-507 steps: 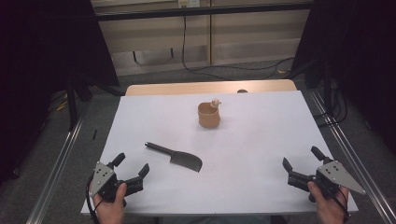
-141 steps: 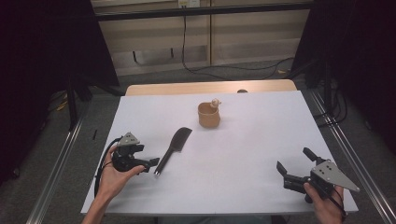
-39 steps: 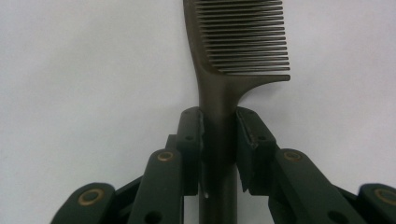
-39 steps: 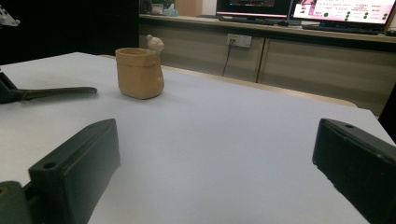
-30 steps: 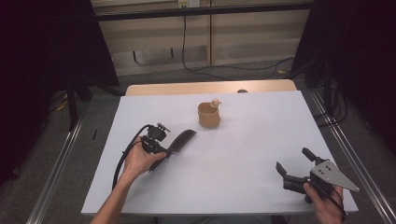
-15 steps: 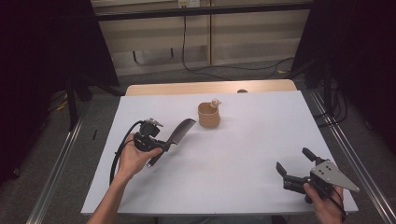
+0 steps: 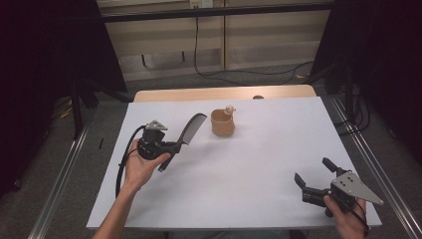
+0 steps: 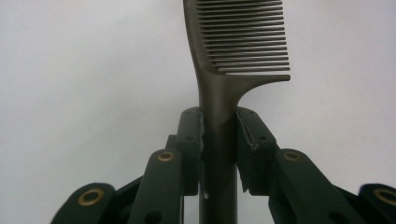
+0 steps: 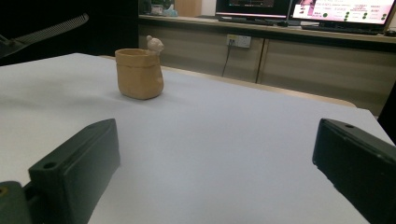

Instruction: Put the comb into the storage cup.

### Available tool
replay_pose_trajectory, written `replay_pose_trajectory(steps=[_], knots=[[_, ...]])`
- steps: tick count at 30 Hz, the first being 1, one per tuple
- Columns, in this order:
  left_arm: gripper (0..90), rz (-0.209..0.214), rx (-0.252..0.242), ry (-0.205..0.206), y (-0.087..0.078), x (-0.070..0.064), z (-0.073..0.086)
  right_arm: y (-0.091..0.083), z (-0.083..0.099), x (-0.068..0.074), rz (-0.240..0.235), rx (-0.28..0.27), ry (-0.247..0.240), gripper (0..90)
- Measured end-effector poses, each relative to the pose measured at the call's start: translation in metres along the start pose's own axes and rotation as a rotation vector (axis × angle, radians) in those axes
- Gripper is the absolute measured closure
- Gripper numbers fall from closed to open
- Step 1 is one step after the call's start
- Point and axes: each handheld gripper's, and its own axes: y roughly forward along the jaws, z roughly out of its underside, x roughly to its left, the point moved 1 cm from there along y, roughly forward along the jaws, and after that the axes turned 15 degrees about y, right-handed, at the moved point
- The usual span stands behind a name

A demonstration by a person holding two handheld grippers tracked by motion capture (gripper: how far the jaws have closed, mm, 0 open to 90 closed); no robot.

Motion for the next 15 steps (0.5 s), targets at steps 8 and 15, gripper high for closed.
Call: replay_pose_trajectory(steps=[8,15], knots=[[72.7,-0.049,-0.089,0.013,-0.009,0.000,-0.002,0.000,0.000,0.000,0.000,-0.001,0.000,0.3],[72.7,-0.096,-0.176,0.021,-0.016,0.000,-0.003,-0.001,0.000,0.000,0.001,0.000,0.000,0.3]])
